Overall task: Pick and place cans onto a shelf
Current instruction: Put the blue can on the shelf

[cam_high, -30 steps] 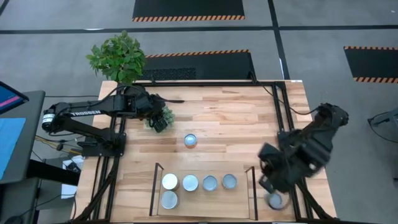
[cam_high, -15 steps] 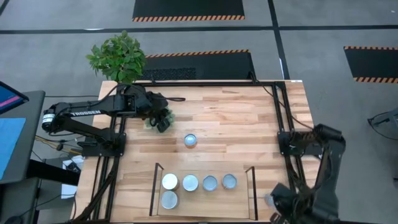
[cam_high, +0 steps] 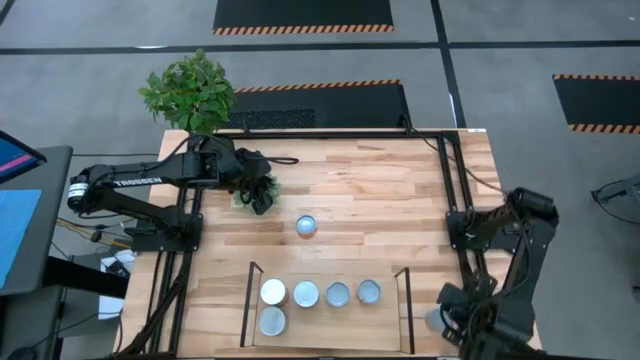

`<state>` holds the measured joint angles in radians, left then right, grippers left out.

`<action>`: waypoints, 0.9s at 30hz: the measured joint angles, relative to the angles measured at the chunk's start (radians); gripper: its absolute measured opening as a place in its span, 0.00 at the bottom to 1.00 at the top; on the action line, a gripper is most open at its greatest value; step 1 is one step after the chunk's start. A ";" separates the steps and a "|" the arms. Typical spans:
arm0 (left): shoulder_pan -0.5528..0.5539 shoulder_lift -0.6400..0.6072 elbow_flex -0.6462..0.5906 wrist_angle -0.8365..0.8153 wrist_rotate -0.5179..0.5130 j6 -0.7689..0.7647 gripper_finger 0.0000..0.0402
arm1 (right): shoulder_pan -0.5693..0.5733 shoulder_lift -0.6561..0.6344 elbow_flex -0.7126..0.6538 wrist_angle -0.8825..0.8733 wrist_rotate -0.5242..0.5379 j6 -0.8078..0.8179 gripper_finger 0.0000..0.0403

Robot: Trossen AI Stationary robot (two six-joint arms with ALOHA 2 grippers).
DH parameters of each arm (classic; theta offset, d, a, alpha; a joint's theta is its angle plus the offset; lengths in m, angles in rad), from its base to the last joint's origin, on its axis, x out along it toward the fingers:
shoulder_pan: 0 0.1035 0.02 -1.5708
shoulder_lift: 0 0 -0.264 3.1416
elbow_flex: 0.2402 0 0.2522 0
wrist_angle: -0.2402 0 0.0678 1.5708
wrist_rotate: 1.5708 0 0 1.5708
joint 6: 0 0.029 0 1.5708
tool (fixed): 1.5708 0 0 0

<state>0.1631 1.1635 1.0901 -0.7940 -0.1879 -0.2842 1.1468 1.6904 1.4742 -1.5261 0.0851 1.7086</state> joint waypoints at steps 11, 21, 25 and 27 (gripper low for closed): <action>0.000 0.000 0.000 0.000 -0.001 -0.036 0.15 | -0.013 -0.282 -0.462 0.566 0.018 -0.106 0.29; 0.000 0.000 0.000 -0.001 -0.002 -0.060 0.15 | -0.035 -0.297 -0.595 0.709 -0.038 -0.168 0.29; 0.000 0.000 0.000 -0.001 -0.002 -0.060 0.15 | -0.044 -0.296 -0.595 0.706 -0.038 -0.172 0.29; 0.000 0.000 0.000 -0.001 -0.002 -0.060 0.15 | -0.044 -0.286 -0.595 0.708 -0.038 -0.178 0.29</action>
<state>0.1631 1.1634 1.0901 -0.7948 -0.1902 -0.3447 1.1030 1.4048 0.8787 -0.8180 0.0469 1.5301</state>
